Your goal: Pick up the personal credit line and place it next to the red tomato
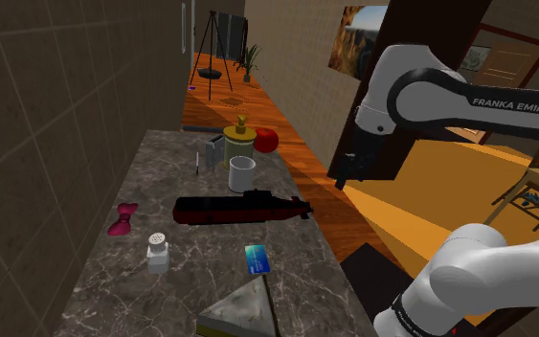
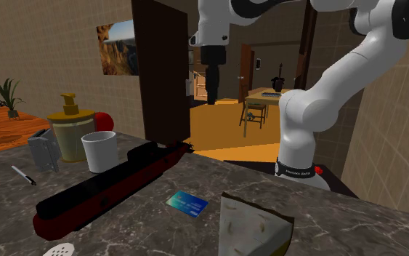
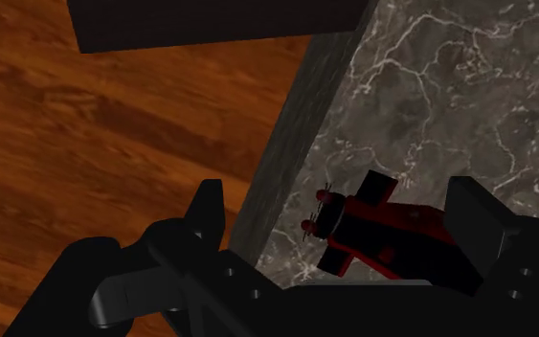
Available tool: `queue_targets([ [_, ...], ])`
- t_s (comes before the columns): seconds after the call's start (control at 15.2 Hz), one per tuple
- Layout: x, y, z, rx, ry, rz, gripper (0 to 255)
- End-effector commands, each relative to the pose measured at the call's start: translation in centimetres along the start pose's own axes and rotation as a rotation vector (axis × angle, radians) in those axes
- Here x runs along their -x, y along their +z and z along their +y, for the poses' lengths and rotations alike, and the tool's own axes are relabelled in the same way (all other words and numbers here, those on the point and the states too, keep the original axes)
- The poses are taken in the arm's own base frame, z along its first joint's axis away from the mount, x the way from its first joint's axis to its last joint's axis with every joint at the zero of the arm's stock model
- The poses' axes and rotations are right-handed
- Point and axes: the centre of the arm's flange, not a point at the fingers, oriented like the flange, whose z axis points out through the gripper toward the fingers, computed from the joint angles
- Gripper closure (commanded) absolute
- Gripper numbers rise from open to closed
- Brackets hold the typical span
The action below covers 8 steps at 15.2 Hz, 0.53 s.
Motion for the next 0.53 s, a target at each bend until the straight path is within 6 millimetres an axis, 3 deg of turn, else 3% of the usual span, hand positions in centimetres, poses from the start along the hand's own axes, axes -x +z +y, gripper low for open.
queue_targets([
  [0.0, 0.1, 1.0, -2.6, 0.003, 0.043, 0.013, 0],
  [0.46, -0.3, 5.5, -10.9, 0.017, 0.175, 0.055, 0],
])
